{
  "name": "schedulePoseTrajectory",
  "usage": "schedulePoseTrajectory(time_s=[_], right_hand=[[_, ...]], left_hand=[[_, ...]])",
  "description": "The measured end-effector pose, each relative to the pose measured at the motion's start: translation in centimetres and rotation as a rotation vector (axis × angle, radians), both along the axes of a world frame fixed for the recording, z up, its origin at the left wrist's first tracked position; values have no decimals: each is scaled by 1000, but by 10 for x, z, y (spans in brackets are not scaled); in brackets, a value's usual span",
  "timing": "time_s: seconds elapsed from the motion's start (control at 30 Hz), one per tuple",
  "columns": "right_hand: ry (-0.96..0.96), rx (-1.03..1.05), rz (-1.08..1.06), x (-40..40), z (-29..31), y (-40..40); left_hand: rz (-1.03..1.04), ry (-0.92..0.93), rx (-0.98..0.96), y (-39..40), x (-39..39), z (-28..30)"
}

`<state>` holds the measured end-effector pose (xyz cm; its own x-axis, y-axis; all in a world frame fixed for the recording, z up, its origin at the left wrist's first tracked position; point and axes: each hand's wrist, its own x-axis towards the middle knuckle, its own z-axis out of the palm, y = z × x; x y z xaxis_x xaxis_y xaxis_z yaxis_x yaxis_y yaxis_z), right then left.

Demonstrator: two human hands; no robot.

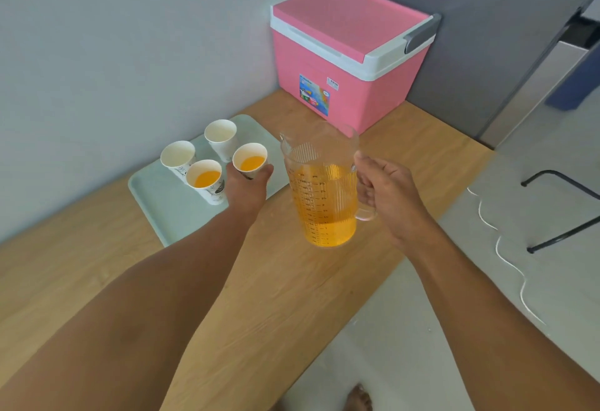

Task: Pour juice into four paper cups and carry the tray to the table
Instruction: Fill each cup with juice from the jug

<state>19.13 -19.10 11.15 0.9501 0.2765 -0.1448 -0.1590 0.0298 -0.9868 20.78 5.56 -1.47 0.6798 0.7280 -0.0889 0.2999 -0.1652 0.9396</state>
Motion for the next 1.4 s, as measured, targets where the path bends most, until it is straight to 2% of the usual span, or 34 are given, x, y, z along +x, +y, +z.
schedulePoseTrajectory(time_s=[0.47,0.7,0.87,1.03,1.17,1.4], right_hand=[[-36,10,-7,18,-14,-13],[-51,11,29,20,-17,-16],[-50,13,26,14,-16,-14],[-38,-2,65,1,-13,-2],[-20,-13,108,-8,-14,16],[-20,-14,183,-29,-10,58]], left_hand=[[172,53,-23,3,23,-11],[179,62,-5,5,24,-15],[140,72,-70,1,15,-15],[60,157,-59,-13,-26,-16],[1,73,-11,-12,-82,-14],[132,60,90,55,-149,0]])
